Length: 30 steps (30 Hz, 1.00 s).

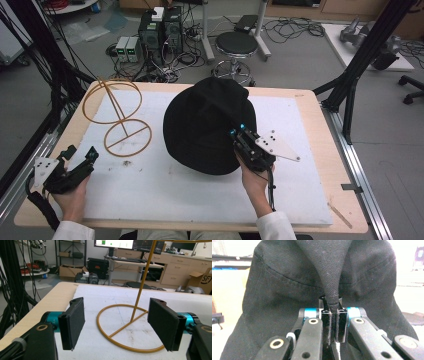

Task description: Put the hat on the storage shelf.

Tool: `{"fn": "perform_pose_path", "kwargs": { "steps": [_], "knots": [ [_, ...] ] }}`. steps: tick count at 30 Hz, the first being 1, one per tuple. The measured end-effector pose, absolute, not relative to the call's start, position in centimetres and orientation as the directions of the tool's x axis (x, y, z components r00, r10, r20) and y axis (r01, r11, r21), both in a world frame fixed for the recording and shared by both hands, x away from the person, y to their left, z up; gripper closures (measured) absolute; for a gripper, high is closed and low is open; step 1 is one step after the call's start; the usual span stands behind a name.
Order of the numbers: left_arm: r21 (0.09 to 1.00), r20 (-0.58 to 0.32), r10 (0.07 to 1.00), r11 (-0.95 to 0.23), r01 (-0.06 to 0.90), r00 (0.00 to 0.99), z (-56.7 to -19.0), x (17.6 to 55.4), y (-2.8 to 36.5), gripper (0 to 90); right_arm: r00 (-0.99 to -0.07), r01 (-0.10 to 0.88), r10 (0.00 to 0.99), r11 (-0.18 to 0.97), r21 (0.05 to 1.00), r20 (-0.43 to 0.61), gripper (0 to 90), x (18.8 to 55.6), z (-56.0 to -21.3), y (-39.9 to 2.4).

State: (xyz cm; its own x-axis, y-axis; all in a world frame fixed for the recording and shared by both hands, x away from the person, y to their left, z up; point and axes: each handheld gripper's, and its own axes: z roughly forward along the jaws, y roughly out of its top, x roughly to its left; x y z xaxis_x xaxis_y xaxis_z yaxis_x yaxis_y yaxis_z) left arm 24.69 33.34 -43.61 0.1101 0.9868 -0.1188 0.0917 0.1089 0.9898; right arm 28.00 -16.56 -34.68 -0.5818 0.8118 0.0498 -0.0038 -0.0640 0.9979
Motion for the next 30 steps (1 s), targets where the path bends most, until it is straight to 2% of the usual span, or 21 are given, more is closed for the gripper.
{"fn": "perform_pose_path", "kwargs": {
  "steps": [8,16,30],
  "knots": [
    [0.99,-0.117,0.987,0.107,0.093,0.114,-43.6,24.7,33.2,30.2,-0.596,-0.078,0.803,-0.097,0.992,0.032,87.5,28.0,-33.6,-16.2],
    [0.989,-0.127,0.985,0.116,0.093,0.118,-43.6,24.7,33.0,30.2,-0.62,-0.081,0.782,-0.141,0.987,0.061,87.5,28.4,-32.2,-15.1],
    [0.987,-0.139,0.982,0.127,0.1,0.125,-43.8,24.8,33.1,30.4,-0.661,-0.111,0.749,-0.15,0.982,0.039,87.5,29.1,-29.2,-11.5]
  ]
}}
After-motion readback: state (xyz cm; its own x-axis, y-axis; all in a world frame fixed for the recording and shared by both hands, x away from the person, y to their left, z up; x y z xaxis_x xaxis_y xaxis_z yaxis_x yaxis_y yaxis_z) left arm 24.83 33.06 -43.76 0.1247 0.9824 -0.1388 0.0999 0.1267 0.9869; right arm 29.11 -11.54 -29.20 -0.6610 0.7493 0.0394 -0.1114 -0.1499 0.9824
